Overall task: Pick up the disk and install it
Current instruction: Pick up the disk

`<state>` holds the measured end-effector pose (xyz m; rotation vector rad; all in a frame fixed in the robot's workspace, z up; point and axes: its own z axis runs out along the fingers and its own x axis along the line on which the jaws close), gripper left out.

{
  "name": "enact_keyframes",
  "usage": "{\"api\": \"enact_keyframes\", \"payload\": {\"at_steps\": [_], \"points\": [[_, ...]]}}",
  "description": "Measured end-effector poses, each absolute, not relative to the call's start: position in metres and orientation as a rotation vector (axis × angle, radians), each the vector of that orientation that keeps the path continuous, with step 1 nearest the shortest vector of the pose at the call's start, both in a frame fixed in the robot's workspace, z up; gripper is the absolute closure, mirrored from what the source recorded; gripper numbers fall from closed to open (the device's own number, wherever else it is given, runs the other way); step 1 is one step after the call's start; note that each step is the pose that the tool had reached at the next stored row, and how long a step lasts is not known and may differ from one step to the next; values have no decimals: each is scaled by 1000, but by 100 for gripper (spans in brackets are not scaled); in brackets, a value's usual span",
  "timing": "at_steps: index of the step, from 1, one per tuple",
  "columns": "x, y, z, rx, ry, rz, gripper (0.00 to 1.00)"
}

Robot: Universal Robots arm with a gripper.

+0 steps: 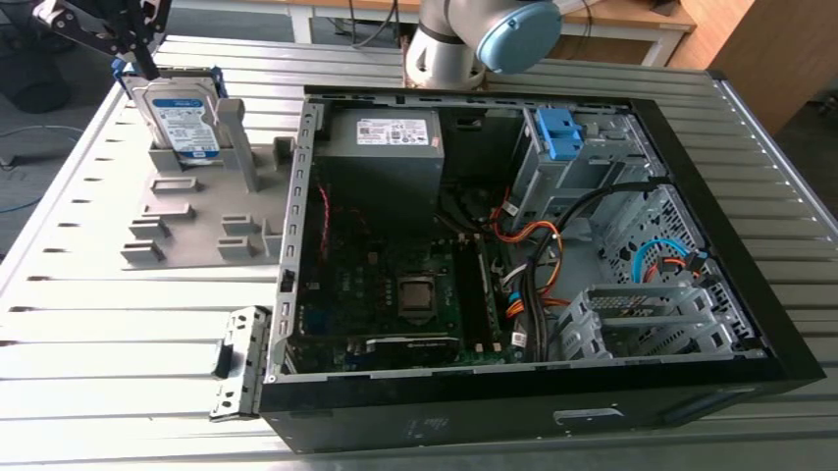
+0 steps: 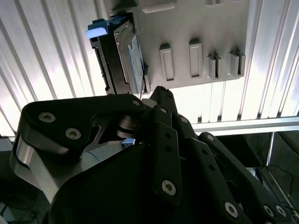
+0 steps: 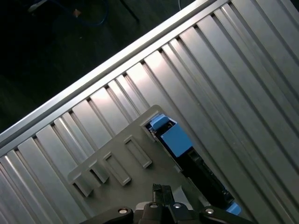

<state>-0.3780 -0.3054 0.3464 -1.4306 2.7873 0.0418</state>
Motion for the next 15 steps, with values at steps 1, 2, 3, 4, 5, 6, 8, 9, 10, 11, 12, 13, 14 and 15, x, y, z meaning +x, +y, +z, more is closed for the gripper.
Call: {"api": "enact_keyframes", "payload": {"at_steps": [1, 2, 3, 4, 5, 6, 8, 9, 10, 11, 12, 13, 14, 15], "points": [[-378, -305, 346, -1435, 2785, 42, 89], [-378, -305, 346, -1439, 2783, 42, 89], [-378, -305, 346, -1444, 2781, 41, 89], [-378, -305, 346, -1448, 2778, 41, 89], [-378, -305, 346, -1453, 2776, 41, 89], [-378, -305, 346, -1457, 2774, 41, 89], [-378, -305, 346, -1466, 2770, 41, 89], [-378, -305, 346, -1471, 2767, 40, 89], [-378, -305, 346, -1475, 2765, 40, 89], [-378, -305, 346, -1479, 2763, 40, 89], [-378, -305, 346, -1484, 2761, 40, 89], [-378, -305, 346, -1488, 2758, 40, 89], [-378, -305, 346, -1492, 2756, 40, 89], [-378, -305, 346, -1497, 2754, 40, 89]]}}
